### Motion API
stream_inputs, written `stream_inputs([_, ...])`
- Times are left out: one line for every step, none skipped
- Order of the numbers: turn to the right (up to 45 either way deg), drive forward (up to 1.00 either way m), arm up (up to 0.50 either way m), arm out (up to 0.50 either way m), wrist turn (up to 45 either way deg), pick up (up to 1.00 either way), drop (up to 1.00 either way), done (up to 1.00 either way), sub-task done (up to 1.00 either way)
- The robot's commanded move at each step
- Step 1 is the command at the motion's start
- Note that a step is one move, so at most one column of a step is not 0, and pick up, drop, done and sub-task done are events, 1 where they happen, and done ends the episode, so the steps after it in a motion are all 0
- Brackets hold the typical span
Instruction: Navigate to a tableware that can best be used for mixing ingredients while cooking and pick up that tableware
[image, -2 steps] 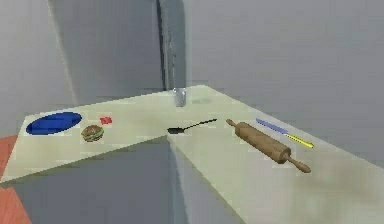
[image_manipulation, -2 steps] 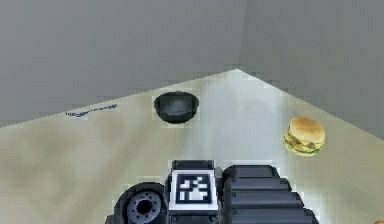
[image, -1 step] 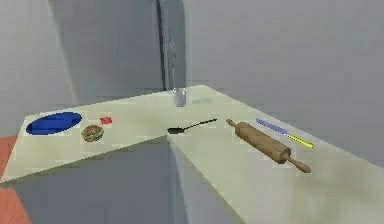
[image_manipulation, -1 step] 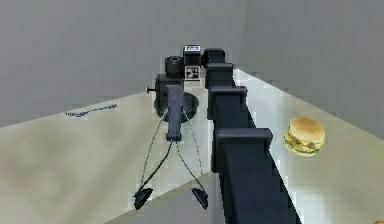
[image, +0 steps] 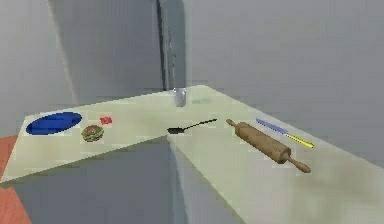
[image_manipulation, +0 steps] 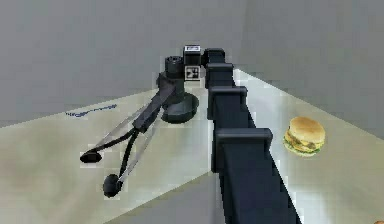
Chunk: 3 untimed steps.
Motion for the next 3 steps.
stream_inputs([0.0, 0.00, 0.00, 0.00, 45.0, 0.00, 0.00, 0.00, 0.00])
stream_inputs([0.0, 0.00, 0.00, 0.00, 45.0, 0.00, 0.00, 0.00, 0.00])
stream_inputs([0.0, 0.00, 0.00, 0.00, 39.0, 0.00, 0.00, 0.00, 0.00])
